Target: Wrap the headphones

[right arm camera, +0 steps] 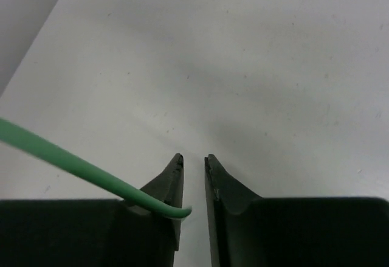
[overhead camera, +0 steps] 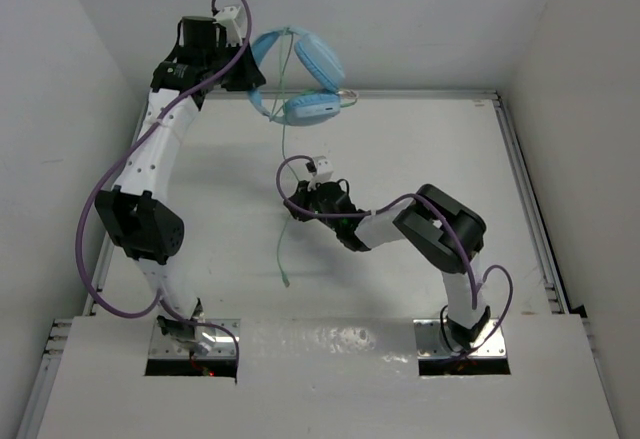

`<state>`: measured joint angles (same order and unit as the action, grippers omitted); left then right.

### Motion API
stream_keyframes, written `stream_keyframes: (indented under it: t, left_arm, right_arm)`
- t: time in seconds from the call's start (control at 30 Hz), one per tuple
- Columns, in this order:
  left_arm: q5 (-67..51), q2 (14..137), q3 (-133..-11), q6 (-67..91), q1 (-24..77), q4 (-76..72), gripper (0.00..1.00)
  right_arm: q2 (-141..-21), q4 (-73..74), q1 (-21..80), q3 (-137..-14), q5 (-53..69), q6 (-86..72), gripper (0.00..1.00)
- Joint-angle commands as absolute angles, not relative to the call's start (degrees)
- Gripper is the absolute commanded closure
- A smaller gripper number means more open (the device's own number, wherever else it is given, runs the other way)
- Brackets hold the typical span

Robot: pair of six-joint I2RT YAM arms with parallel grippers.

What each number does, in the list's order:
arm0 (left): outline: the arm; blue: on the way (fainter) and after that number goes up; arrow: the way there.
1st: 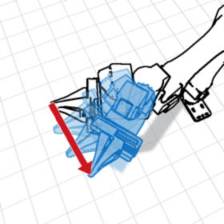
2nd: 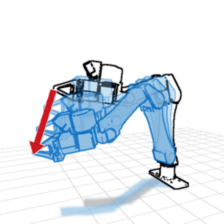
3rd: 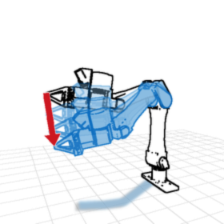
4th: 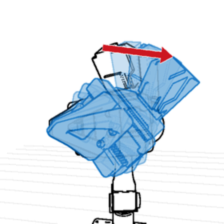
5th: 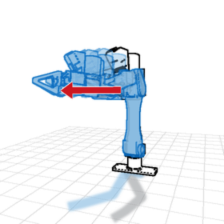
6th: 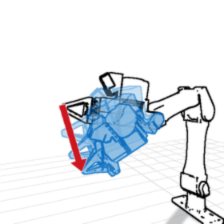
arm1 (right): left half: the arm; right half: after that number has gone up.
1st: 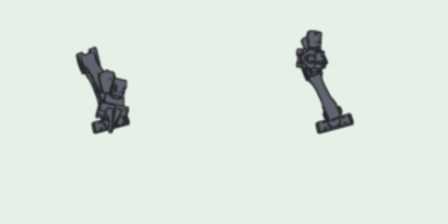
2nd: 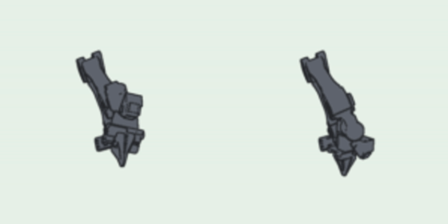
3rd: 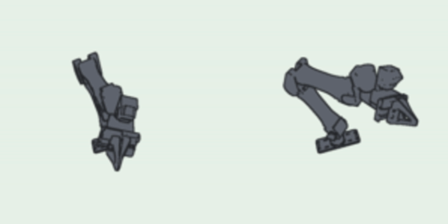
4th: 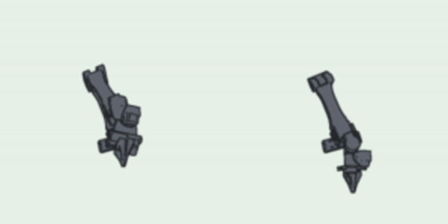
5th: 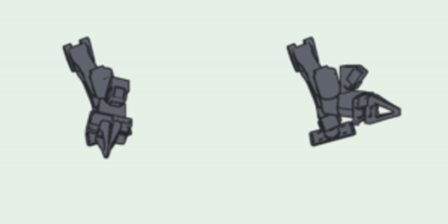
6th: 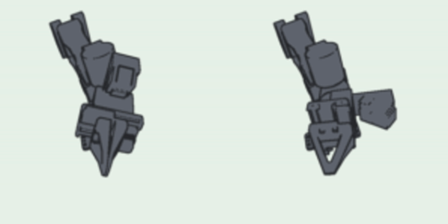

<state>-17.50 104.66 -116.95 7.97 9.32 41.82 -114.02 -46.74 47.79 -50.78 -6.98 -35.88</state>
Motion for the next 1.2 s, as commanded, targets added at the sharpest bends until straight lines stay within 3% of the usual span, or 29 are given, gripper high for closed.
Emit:
stream_keyframes:
  t: [0.0,0.07,0.3,0.5,0.73,0.9,1.17]
  left_arm:
    - [-20.9,102.0,-120.3,11.8,9.5,37.6,1.00]
    - [-22.0,101.6,-120.6,11.8,9.4,38.1,1.00]
    - [-35.5,99.0,-114.7,14.8,9.0,35.3,1.00]
    - [-34.8,101.6,-115.1,19.1,8.6,33.7,1.00]
    - [-36.8,101.5,-120.1,18.9,8.0,35.1,1.00]
    - [-36.8,99.3,-120.1,15.4,7.6,37.1,1.00]
    - [-37.3,96.2,-113.3,-4.0,9.5,46.0,1.00]
  right_arm:
    - [-115.1,-55.4,48.2,-49.7,-9.8,-42.5,0.83]
    - [-115.3,-58.8,47.8,-47.8,-11.7,-44.3,1.00]
    - [-112.1,-62.8,46.1,-46.1,-10.6,-36.8,1.00]
    - [-111.7,-41.8,51.8,-59.6,-9.4,-24.2,1.00]
    - [-118.7,-40.4,49.1,-60.1,-5.9,-38.7,1.00]
    - [-120.8,-49.4,40.4,-54.9,-0.2,-51.1,1.00]
    - [-113.5,-46.9,30.1,-54.3,5.4,-48.0,1.00]
